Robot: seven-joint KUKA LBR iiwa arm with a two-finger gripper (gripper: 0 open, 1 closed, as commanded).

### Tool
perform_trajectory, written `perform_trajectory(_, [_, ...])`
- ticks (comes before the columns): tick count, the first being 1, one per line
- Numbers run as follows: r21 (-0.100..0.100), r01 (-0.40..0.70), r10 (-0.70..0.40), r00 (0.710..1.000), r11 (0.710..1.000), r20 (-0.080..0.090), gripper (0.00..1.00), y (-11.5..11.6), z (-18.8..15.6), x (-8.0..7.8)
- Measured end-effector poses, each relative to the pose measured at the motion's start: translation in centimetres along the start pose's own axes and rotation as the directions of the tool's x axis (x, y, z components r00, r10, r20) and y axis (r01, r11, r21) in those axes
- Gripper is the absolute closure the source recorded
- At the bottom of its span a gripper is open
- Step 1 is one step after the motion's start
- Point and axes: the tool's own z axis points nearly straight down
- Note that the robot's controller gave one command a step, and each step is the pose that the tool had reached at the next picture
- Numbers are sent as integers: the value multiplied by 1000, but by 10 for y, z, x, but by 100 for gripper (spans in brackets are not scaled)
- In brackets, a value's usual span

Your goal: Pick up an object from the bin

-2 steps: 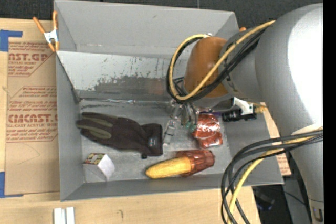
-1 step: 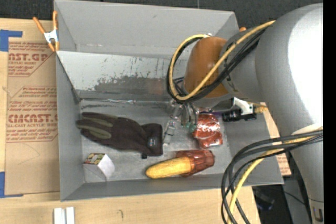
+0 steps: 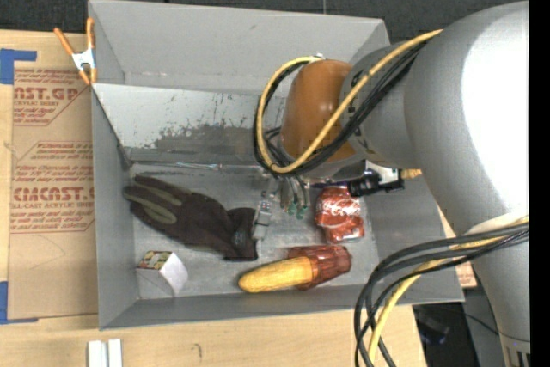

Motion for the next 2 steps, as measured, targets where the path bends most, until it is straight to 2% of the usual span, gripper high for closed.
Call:
perform_trajectory(1, [-1,-179,179,984,984,-2,100,30,4,8])
perform_trajectory(2, [-1,-180,180,984,984,-2,100,30,4,8])
